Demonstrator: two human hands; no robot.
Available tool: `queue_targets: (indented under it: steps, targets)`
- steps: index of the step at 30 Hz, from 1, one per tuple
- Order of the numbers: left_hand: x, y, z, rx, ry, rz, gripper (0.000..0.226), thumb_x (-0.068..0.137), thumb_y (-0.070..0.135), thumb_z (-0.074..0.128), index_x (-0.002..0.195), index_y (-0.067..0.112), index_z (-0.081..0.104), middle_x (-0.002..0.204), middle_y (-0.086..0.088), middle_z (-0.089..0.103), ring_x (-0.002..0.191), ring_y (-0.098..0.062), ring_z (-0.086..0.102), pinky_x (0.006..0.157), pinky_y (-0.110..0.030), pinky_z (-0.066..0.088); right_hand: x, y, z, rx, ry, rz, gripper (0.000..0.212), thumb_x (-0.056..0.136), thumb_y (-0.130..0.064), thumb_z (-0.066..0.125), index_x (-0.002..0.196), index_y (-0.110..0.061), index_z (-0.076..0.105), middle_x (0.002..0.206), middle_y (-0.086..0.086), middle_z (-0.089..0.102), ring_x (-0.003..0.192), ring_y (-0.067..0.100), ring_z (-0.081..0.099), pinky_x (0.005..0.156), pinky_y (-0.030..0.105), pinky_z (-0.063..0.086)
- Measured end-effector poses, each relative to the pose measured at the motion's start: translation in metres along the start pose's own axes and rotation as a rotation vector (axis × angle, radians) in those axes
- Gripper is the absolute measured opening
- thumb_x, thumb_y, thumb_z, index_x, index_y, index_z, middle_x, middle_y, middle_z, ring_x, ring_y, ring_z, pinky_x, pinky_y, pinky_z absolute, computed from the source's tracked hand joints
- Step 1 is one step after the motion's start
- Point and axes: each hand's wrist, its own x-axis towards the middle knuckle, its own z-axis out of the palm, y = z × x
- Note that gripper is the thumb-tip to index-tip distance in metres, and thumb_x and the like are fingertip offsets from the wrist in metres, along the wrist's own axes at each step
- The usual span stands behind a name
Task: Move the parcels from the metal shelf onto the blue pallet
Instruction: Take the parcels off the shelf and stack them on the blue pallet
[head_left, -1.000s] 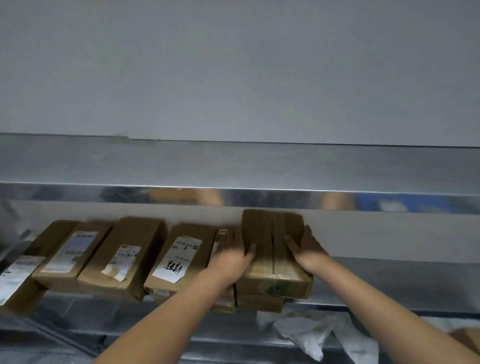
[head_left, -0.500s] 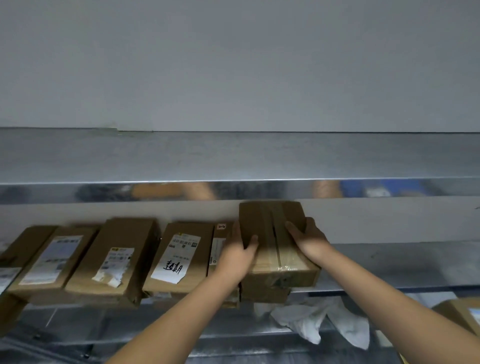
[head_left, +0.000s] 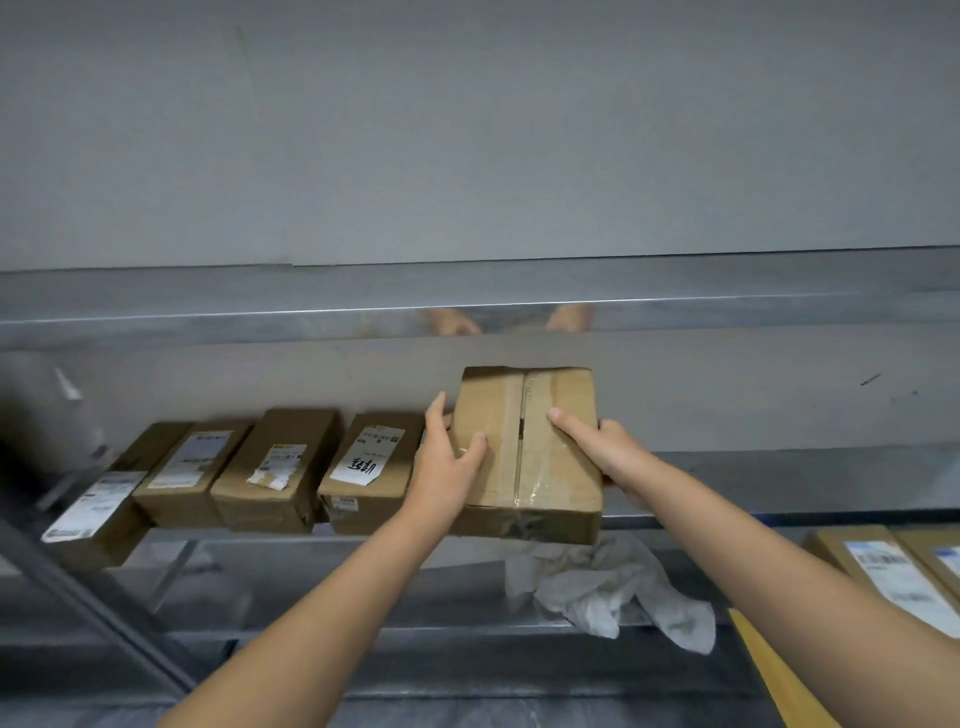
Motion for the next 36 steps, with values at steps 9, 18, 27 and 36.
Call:
queue_targets:
  steps: [9, 18, 27, 36]
  targets:
    - [-0.102, 0.028, -0.023, 0.045, 0.031, 0.127, 0.035, 0.093, 0.037, 0.058, 0.127, 0.046, 0.057, 0.132, 0.003, 0.047, 0.124, -0.013, 0.045, 0.107, -0.031, 0.034, -0.110, 0.004, -0.019, 0.363, -0.161, -0.033, 0.069, 0.091, -0.068, 0.032, 0.130, -0.013, 0.051, 0.111, 0.012, 0.063, 0.102, 0.031, 0.061, 0.079, 0.047, 0.053]
    - [-0.138, 0.070, -0.054, -0.272, -0.234, -0.046, 0.072, 0.073, 0.084, 0.048, 0.129, 0.040, 0.058, 0.127, 0.008, 0.065, 0.117, -0.015, 0.061, 0.105, -0.042, 0.042, -0.155, -0.001, 0.007, 0.618, -0.217, -0.250, 0.022, 0.103, -0.025, 0.040, 0.122, -0.017, 0.048, 0.056, -0.005, 0.058, 0.037, 0.004, 0.049, 0.040, 0.018, 0.039]
    - [-0.144, 0.070, -0.066, -0.313, -0.244, -0.045, 0.078, 0.071, 0.083, 0.054, 0.139, 0.046, 0.045, 0.143, 0.013, 0.051, 0.131, -0.012, 0.048, 0.113, -0.044, 0.035, -0.170, 0.004, 0.028, 0.499, -0.603, -0.142, 0.068, 0.082, -0.082, 0.034, 0.112, -0.033, 0.071, 0.120, 0.002, 0.069, 0.109, 0.021, 0.066, 0.087, 0.043, 0.052]
    - [-0.158, 0.081, -0.078, -0.255, -0.526, -0.069, 0.062, 0.072, 0.078, 0.059, 0.123, 0.042, 0.061, 0.119, 0.009, 0.069, 0.112, -0.015, 0.065, 0.106, -0.048, 0.042, -0.176, 0.028, 0.031, 0.412, -0.467, -0.080, 0.102, 0.060, -0.095, 0.039, 0.117, -0.016, 0.070, 0.139, 0.025, 0.048, 0.120, 0.037, 0.056, 0.086, 0.049, 0.055]
